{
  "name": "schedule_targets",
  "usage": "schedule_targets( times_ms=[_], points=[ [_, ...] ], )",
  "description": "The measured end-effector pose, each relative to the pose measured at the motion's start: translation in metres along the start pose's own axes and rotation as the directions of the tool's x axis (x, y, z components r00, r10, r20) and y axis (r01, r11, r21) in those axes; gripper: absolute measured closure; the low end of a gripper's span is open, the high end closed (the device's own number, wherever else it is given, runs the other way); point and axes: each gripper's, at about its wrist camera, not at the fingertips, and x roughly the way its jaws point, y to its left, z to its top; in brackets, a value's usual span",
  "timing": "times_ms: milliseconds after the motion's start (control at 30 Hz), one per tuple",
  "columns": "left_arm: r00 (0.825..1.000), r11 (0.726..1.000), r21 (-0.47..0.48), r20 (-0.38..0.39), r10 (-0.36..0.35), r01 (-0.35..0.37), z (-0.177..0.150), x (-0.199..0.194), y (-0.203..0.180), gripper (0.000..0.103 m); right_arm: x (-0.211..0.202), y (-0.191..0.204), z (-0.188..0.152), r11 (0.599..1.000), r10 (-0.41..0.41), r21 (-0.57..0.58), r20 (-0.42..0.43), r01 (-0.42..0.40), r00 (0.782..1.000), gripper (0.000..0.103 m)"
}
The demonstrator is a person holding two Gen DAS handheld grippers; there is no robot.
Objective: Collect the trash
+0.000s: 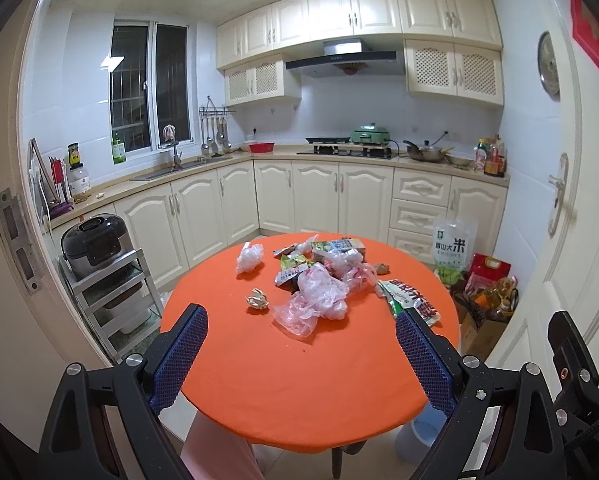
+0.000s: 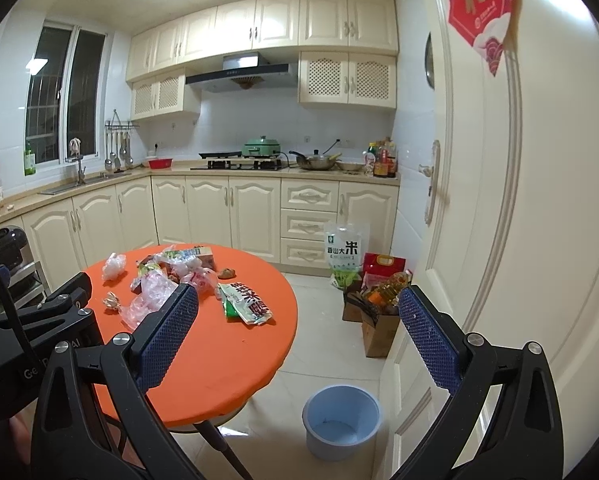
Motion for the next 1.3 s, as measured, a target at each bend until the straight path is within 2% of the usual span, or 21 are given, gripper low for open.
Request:
schedule_targets(
  times_ms=[167, 400, 567, 700, 867, 933, 967, 1067, 1200, 1300],
  points=[
    [1.0, 1.0, 0.006, -0.023, -0.007, 0.007, 0.004, 0.014, 0.001, 0.01, 0.008, 0.006, 0.001, 1.0, -0.008, -0.005, -0.016, 0.008, 1.0, 0.002],
    [0.993, 0.999, 0.016, -0.105, -0.047, 0.049, 0.015, 0.053, 0.015, 0.01, 0.033, 0.025, 0.006, 0.999, -0.03, -0.02, -0.086, 0.029, 0.996, 0.002],
    [0.976, 0.993, 0.025, -0.191, -0.106, 0.113, 0.026, 0.094, 0.036, 0.01, 0.053, 0.047, 0.008, 0.998, -0.054, -0.041, -0.137, 0.049, 0.989, 0.002],
    [0.965, 0.991, 0.04, -0.236, -0.116, 0.129, 0.035, 0.123, 0.055, 0.01, 0.075, 0.074, 0.007, 0.996, -0.069, -0.069, -0.196, 0.056, 0.978, 0.002],
    [0.929, 0.983, 0.027, -0.333, -0.163, 0.183, 0.04, 0.173, 0.087, 0.01, 0.104, 0.104, 0.0, 0.995, -0.083, -0.079, -0.267, 0.064, 0.96, 0.002],
    [0.913, 0.98, 0.022, -0.369, -0.176, 0.198, 0.04, 0.191, 0.099, 0.01, 0.119, 0.116, -0.006, 0.995, -0.075, -0.079, -0.313, 0.053, 0.947, 0.002],
    [0.903, 0.979, 0.024, -0.392, -0.176, 0.202, 0.039, 0.203, 0.107, 0.01, 0.126, 0.123, -0.01, 0.995, -0.075, -0.081, -0.335, 0.05, 0.939, 0.002],
    [0.89, 0.982, 0.033, -0.429, -0.155, 0.187, 0.035, 0.228, 0.124, 0.01, 0.142, 0.14, -0.02, 0.995, -0.083, -0.091, -0.376, 0.052, 0.923, 0.003],
    [0.86, 0.977, 0.025, -0.481, -0.174, 0.211, 0.03, 0.255, 0.145, 0.01, 0.159, 0.161, -0.035, 0.995, -0.084, -0.086, -0.414, 0.053, 0.906, 0.003],
    [0.854, 0.974, 0.025, -0.486, -0.184, 0.224, 0.028, 0.267, 0.159, 0.01, 0.167, 0.174, -0.043, 0.996, -0.076, -0.078, -0.432, 0.047, 0.899, 0.003]
  ],
)
